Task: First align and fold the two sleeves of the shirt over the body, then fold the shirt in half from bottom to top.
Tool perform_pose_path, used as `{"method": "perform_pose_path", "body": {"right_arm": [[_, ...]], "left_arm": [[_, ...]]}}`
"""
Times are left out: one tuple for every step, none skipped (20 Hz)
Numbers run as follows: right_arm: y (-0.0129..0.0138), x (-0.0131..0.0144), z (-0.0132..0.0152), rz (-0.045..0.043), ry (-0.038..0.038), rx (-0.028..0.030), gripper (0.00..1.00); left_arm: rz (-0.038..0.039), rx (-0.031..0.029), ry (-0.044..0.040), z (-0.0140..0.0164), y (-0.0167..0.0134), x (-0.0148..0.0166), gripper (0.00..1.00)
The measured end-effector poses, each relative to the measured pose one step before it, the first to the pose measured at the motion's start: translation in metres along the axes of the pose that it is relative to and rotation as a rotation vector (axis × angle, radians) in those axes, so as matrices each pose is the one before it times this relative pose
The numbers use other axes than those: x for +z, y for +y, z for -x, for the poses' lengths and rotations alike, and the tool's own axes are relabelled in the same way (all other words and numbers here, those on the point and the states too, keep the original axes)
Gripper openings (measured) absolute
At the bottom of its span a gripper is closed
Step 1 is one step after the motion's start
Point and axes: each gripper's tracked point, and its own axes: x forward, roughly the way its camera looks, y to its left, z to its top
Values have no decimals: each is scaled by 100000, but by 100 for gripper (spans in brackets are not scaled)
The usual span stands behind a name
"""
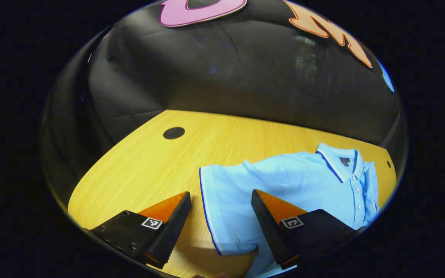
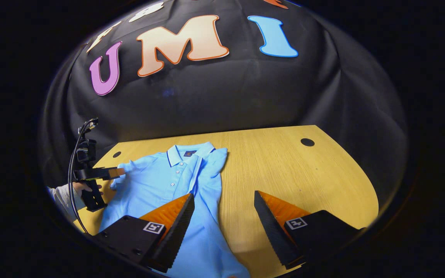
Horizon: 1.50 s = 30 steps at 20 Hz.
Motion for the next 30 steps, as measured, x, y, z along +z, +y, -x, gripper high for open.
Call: {"method": "perform_pose_path", "body": {"right_arm": [[-269,51,202,388,127,-319,93],[-270,-179,371,358,-40,-196,97],[-150,94,251,138,-30,30,98],[-80,-160,165,-54,130,50,93],[-139,-28,181,-435,-68,76,93],[-128,-118,166,-618,70,103,93],[-200,-46,215,-460,-52,-6,93],[-118,-52,232,-27,-190,-69,98],[-193,83,210,365,-128,-120,97],[-207,-57,274,406,-229,-1,97],[-205,107,267,388,-357,-130,97],[-282,157,365,144,-670,-121,97],[-199,26,312,-165,-270,-39,97],[-283,90,312,-370,-279,-361,93],[-216,-60,212,-500,-55,-6,97],[-242,-51,317,-343,37,-6,97],[-184,79,211,-175,-205,-123,97],[-176,-22,322,-274,-157,-98,97],[-181,-140,259,-517,10,-262,97],[-118,-34,173,-648,36,-251,97],[-123,-210,209,-444,301,-6,97],[-122,-148,7,-288,450,-226,97],[-119,-146,134,-272,293,-226,97],[-61,-145,31,-347,273,-228,97],[90,-244,-88,-307,423,-220,97],[42,-224,-115,-144,600,-328,97],[205,-177,23,-102,532,56,97],[250,57,-82,-338,155,-143,97],[171,107,-24,-490,-295,-223,97],[269,251,-57,-522,-684,-93,97]], "left_arm": [[394,-306,-1551,-418,58,402,98],[-351,38,230,185,-98,-173,96],[-196,-1520,1120,-5,-325,-327,90],[-340,-2069,-153,-95,-739,114,84],[-529,-2264,382,-169,-543,117,64],[-493,-2272,227,93,-690,-20,45],[-1109,-291,183,-34,-451,92,20],[-1343,1286,-44,-144,83,73,10],[-504,90,-25,-53,-213,215,0],[-59,-397,-93,642,-503,321,0],[178,-1067,-1720,509,-691,883,0],[205,-2035,-2840,453,-1193,1150,0],[-1085,-1478,-2309,528,-1054,1185,0],[-1770,-1579,-1724,274,-1134,627,0],[-1542,-2093,-939,357,-1487,687,0],[-915,-2501,-511,301,-1580,487,0],[-752,-1872,-270,158,-1317,319,0],[-747,-1047,108,78,-1246,136,0],[-410,-1589,290,-82,-1321,-82,0],[-236,-2526,537,-142,-1636,-181,0],[-1188,-1813,1122,-217,-1409,-363,0],[-1440,-1410,676,-211,-948,-401,0],[-1142,-1491,413,-362,-1058,-274,0],[-680,-1524,1575,-353,-1025,-685,0],[-242,-1059,1552,-398,-709,-743,0],[159,-759,1577,-330,-431,-598,0],[189,-471,1461,-355,-157,-622,0],[353,-423,1292,-99,4,-467,0],[439,-1470,1009,-137,-138,-388,2],[133,-107,314,264,319,-84,2]]}}
